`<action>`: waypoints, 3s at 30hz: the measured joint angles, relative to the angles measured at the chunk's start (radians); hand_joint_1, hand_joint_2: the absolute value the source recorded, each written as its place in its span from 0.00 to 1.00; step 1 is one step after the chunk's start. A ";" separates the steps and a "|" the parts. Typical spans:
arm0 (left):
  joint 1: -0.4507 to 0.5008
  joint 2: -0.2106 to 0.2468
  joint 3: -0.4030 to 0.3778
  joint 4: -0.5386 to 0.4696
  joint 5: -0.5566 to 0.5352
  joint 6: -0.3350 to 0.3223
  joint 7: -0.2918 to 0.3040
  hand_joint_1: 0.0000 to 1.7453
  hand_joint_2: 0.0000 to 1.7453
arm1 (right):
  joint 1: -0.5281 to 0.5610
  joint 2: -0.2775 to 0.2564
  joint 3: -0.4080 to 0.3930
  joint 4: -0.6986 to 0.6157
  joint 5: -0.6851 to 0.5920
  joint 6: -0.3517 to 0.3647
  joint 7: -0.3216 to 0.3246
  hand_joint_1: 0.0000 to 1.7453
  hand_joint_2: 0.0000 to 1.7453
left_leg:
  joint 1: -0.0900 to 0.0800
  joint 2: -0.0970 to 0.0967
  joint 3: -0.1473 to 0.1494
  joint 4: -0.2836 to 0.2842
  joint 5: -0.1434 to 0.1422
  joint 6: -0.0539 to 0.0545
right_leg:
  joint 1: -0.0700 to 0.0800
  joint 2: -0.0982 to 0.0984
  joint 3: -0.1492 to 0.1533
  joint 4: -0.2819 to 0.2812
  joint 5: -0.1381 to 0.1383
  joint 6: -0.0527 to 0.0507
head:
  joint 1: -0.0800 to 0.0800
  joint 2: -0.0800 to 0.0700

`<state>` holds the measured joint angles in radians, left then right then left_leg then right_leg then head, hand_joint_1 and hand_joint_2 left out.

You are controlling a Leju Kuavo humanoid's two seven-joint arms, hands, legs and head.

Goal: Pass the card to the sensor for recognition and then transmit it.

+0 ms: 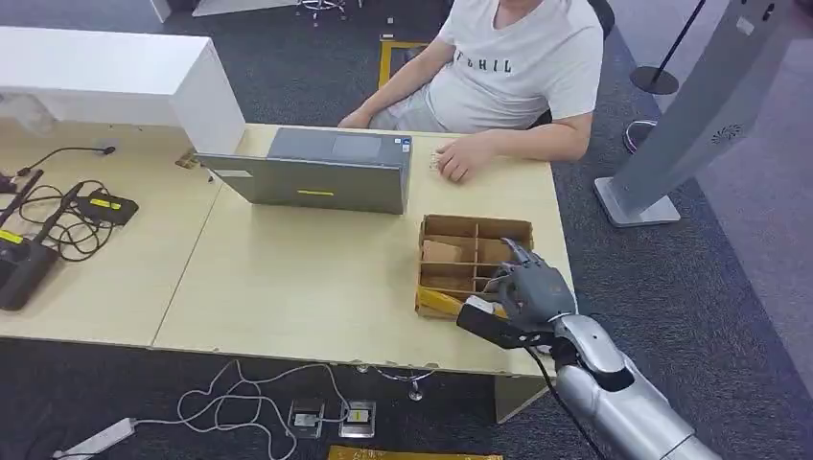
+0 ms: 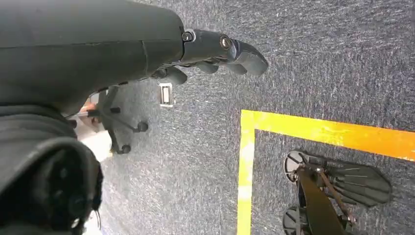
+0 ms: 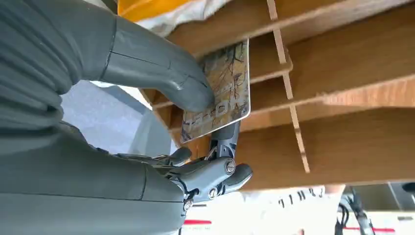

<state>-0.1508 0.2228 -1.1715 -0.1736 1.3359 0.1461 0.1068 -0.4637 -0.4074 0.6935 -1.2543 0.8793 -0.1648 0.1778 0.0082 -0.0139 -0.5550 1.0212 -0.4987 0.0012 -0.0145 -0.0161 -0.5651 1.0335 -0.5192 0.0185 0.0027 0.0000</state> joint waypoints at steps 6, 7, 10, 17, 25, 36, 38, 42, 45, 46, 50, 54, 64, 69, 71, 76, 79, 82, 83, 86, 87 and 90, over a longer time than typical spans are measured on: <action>0.000 0.002 0.000 0.001 -0.014 -0.009 -0.001 0.00 0.00 | -0.083 0.000 -0.035 -0.033 0.077 -0.079 -0.048 1.00 1.00 | 0.000 0.000 0.000 0.000 0.001 0.000 | 0.000 0.001 0.000 0.000 0.000 0.000 | 0.000 0.000; 0.000 0.002 0.000 0.001 -0.016 -0.011 -0.006 0.00 0.00 | -0.108 0.000 -0.048 -0.040 0.093 -0.099 -0.066 1.00 1.00 | 0.000 0.000 0.000 0.000 0.001 0.000 | 0.000 0.001 0.000 0.000 0.000 0.000 | 0.000 0.000; 0.000 0.003 -0.001 0.001 -0.024 -0.015 -0.018 0.00 0.00 | -0.191 0.000 -0.088 -0.053 0.119 -0.141 -0.118 1.00 1.00 | 0.000 0.000 0.000 0.000 0.001 0.000 | 0.000 0.000 0.000 0.000 0.000 0.000 | 0.000 0.000; -0.001 0.008 -0.003 0.001 -0.056 -0.034 -0.025 0.00 0.00 | -0.337 0.023 -0.164 -0.054 0.148 -0.256 -0.216 1.00 1.00 | 0.000 0.000 0.000 0.000 0.001 0.000 | 0.000 0.000 0.000 0.000 0.000 0.000 | 0.000 0.000; -0.002 0.017 -0.010 0.002 -0.080 -0.055 -0.023 0.00 0.00 | -0.417 0.099 -0.169 0.099 0.225 -0.285 -0.221 1.00 1.00 | 0.000 0.000 -0.001 0.000 0.001 0.000 | 0.000 0.000 0.000 0.001 0.000 0.000 | 0.000 0.000; -0.005 0.026 -0.037 0.002 -0.108 -0.073 -0.049 0.00 0.00 | -0.482 0.262 -0.148 0.470 0.343 -0.294 -0.146 1.00 1.00 | 0.000 -0.001 -0.001 0.000 0.001 0.000 | 0.000 0.000 -0.001 0.001 0.000 0.000 | 0.000 0.000; -0.005 0.027 -0.045 0.002 -0.115 -0.076 -0.048 0.00 0.00 | -0.496 0.276 -0.144 0.517 0.354 -0.292 -0.137 1.00 1.00 | 0.000 -0.001 -0.001 0.000 0.001 0.000 | 0.000 0.000 -0.001 0.001 0.000 0.000 | 0.000 0.000; -0.005 0.027 -0.059 0.002 -0.122 -0.084 -0.045 0.00 0.00 | -0.512 0.289 -0.139 0.584 0.367 -0.289 -0.129 1.00 1.00 | 0.000 -0.001 -0.001 0.000 0.001 0.000 | 0.000 0.000 -0.001 0.001 0.000 0.000 | 0.000 0.000; -0.005 0.027 -0.063 0.002 -0.122 -0.086 -0.037 0.00 0.00 | -0.515 0.289 -0.139 0.612 0.375 -0.286 -0.123 1.00 1.00 | 0.000 -0.001 -0.001 0.000 0.001 0.000 | 0.000 0.000 -0.001 0.000 0.000 0.000 | 0.000 0.000; -0.005 0.027 -0.067 0.002 -0.124 -0.088 -0.031 0.00 0.00 | -0.517 0.289 -0.139 0.623 0.375 -0.286 -0.122 1.00 1.00 | 0.000 -0.001 -0.001 0.000 0.001 0.000 | 0.000 0.000 -0.001 0.000 0.000 0.000 | 0.000 0.000; -0.004 0.027 -0.078 0.002 -0.127 -0.093 -0.030 0.00 0.00 | -0.524 0.289 -0.140 0.655 0.376 -0.290 -0.127 0.08 1.00 | 0.000 -0.001 -0.001 0.000 0.001 0.000 | 0.000 0.000 -0.001 0.000 0.000 0.000 | 0.000 0.000; -0.004 0.027 -0.084 0.002 -0.127 -0.095 -0.032 0.00 0.00 | -0.524 0.287 -0.140 0.682 0.395 -0.315 -0.125 0.00 1.00 | 0.000 0.000 -0.001 0.000 0.001 0.000 | 0.000 0.001 -0.002 0.000 0.000 0.000 | 0.000 0.000; -0.004 0.035 -0.101 0.002 -0.116 -0.102 -0.034 0.00 0.00 | -0.533 0.277 -0.146 0.712 0.408 -0.380 -0.169 0.00 1.00 | 0.000 0.000 0.000 0.000 0.001 0.000 | 0.000 0.001 -0.002 0.000 0.000 0.000 | 0.000 0.000; -0.004 0.035 -0.106 0.002 -0.108 -0.102 -0.034 0.00 0.00 | -0.555 0.254 -0.166 0.719 0.403 -0.379 -0.181 0.00 1.00 | 0.000 0.000 0.000 0.001 0.001 0.000 | 0.000 0.000 -0.002 0.000 0.000 0.000 | 0.000 0.000; -0.003 0.035 -0.107 0.002 -0.105 -0.103 -0.034 0.00 0.00 | -0.567 0.230 -0.179 0.722 0.403 -0.373 -0.173 0.00 1.00 | 0.000 -0.001 0.000 0.001 0.001 0.000 | 0.000 0.000 -0.002 0.000 0.000 0.000 | 0.000 0.000; 0.001 0.036 -0.109 0.002 -0.096 -0.112 -0.034 0.00 0.00 | -0.631 0.097 -0.231 0.736 0.397 -0.301 -0.215 0.00 1.00 | -0.001 -0.001 -0.001 0.002 0.001 0.000 | -0.001 -0.001 -0.003 -0.002 0.001 0.001 | 0.000 0.000; 0.006 0.036 -0.109 0.002 -0.089 -0.115 -0.034 0.00 0.00 | -0.667 -0.032 -0.293 0.765 0.313 -0.168 -0.244 0.00 1.00 | -0.001 -0.006 -0.003 0.002 0.001 0.001 | -0.001 -0.006 -0.001 -0.003 0.001 0.001 | 0.000 0.000; 0.015 0.035 -0.109 0.002 -0.077 -0.116 -0.034 0.00 0.00 | -0.672 -0.146 -0.346 0.794 0.253 -0.098 -0.207 0.00 1.00 | -0.001 -0.002 -0.003 0.003 -0.001 0.002 | -0.001 -0.002 -0.002 -0.004 0.001 0.001 | 0.000 0.000; 0.014 0.035 -0.109 0.002 -0.072 -0.115 -0.034 0.00 0.00 | -0.668 -0.180 -0.361 0.807 0.229 -0.077 -0.178 0.00 1.00 | -0.002 -0.001 -0.002 0.003 -0.002 0.003 | -0.001 -0.001 -0.002 -0.005 0.001 0.001 | -0.001 0.000; 0.012 0.034 -0.109 0.002 -0.053 -0.103 -0.034 0.00 0.00 | -0.619 -0.282 -0.422 0.839 0.127 -0.015 -0.144 0.00 1.00 | -0.001 -0.003 -0.002 0.003 -0.003 0.004 | -0.001 -0.003 -0.001 -0.006 0.000 0.002 | 0.000 0.000; 0.012 0.034 -0.109 0.002 -0.047 -0.101 -0.034 0.00 0.00 | -0.590 -0.316 -0.447 0.850 0.083 -0.005 -0.149 0.00 1.00 | -0.001 -0.004 -0.002 0.003 -0.003 0.004 | -0.001 -0.004 0.000 -0.006 0.000 0.002 | 0.000 0.000; 0.014 0.032 -0.109 0.002 -0.033 -0.094 -0.034 0.00 0.00 | -0.500 -0.382 -0.509 0.872 0.007 0.008 -0.193 0.00 1.00 | -0.001 0.000 -0.003 0.002 -0.004 0.003 | -0.001 0.000 -0.002 -0.005 0.000 0.002 | -0.001 0.000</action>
<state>-0.1365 0.2545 -1.2806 -0.1720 1.3027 0.0526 0.0732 -0.9636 -0.7896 0.1847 -0.3823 0.8863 -0.1568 -0.0148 0.0075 -0.0138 -0.5577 1.0234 -0.5029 0.0042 -0.0151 -0.0163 -0.5668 1.0284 -0.5191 0.0203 0.0019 0.0000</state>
